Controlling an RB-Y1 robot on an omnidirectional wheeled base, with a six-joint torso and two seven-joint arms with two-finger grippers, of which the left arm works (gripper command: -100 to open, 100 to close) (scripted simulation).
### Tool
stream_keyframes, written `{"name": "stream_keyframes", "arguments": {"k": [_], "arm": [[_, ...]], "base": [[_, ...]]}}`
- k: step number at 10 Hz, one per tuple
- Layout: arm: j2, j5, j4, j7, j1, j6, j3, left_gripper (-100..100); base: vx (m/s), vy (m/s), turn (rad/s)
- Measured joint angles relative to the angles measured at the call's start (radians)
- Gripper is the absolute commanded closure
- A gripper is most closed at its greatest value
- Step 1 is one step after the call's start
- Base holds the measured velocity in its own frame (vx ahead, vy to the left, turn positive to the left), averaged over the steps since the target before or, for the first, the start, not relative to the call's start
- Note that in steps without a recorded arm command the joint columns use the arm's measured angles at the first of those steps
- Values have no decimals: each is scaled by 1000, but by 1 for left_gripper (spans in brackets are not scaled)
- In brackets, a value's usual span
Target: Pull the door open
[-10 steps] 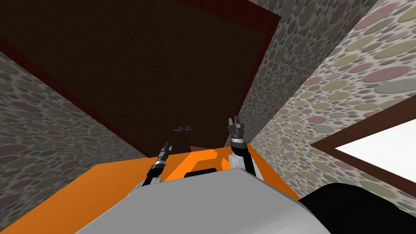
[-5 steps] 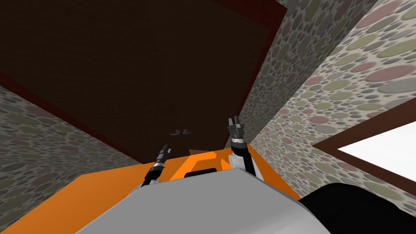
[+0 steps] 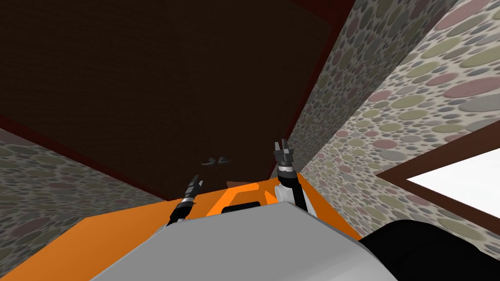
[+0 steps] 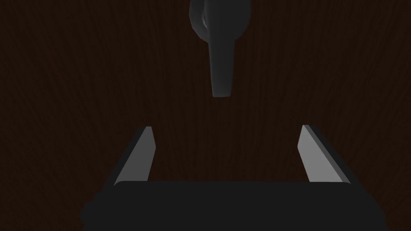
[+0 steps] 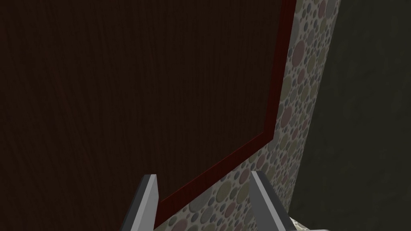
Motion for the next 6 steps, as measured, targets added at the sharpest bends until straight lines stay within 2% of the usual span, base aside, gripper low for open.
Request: {"name": "stream_keyframes", "arguments": {"k": [1, 2, 4, 5, 6], "arm": [[7, 10, -23, -5, 22, 18, 18, -100], [14, 14, 5, -4, 12, 13, 26, -100], [20, 27, 32, -11, 14, 5, 49, -100], [33, 37, 74, -11, 3, -6, 68, -100], [41, 47, 93, -12, 4, -11, 86, -100]], "base": [[-21, 23, -15], [-15, 15, -43], [-4, 29, -105], [11, 46, -111], [25, 62, -145]]}}
